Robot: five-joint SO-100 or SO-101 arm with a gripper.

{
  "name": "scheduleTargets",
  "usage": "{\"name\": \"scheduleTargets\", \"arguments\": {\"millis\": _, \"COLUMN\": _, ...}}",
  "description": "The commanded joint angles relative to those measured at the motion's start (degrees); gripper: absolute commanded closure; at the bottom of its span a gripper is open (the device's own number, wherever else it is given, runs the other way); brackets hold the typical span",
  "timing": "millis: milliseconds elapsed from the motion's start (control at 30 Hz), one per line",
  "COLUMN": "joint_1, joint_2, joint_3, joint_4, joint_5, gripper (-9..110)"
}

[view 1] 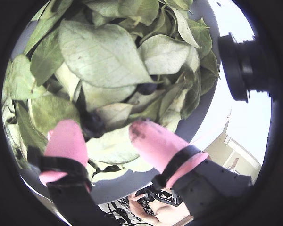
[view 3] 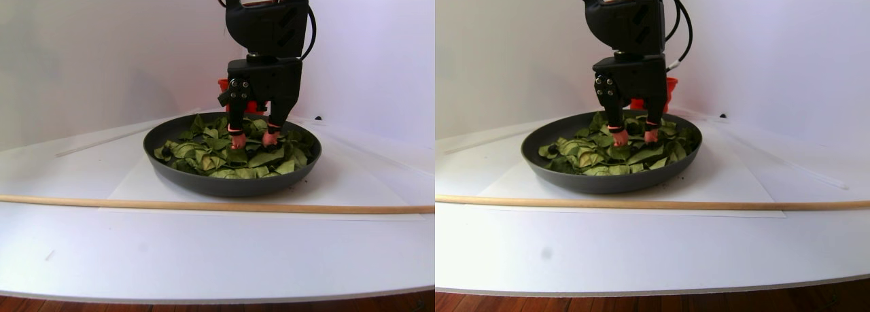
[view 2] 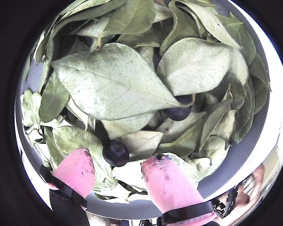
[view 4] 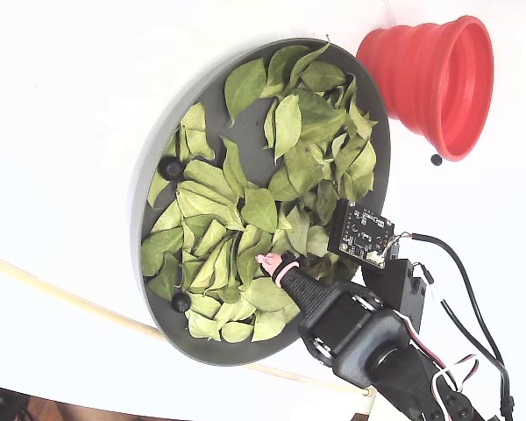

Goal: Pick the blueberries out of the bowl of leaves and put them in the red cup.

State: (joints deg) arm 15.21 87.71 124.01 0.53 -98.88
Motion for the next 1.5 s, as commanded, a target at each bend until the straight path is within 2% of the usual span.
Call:
{"name": "scheduleTargets", "arguments": {"millis": 0, "joint_1": 0.7, "joint_2": 2.4, "joint_3": -1.1, "joint_4": -1.3, "joint_5": 0.5, "gripper": 82}}
{"name": "scheduleTargets", "arguments": {"millis": 333, "joint_1": -0.3, "joint_2": -3.1, "joint_3": 1.1, "joint_4": -6.5, "joint_5": 1.9, "gripper": 83}}
{"name": "scheduleTargets", "arguments": {"millis": 600, "joint_1": -1.1, "joint_2": -3.6, "joint_3": 2.7, "joint_4": -8.1, "joint_5": 3.3, "gripper": 92}}
{"name": "scheduleTargets", "arguments": {"millis": 1167, "joint_1": -0.6, "joint_2": 22.8, "joint_3": 0.9, "joint_4": 0.7, "joint_5": -1.9, "gripper": 93}}
{"name": "scheduleTargets", "arguments": {"millis": 1467, "joint_1": 0.0, "joint_2": 18.9, "joint_3": -11.7, "joint_4": -8.4, "joint_5": -1.1, "gripper": 93}}
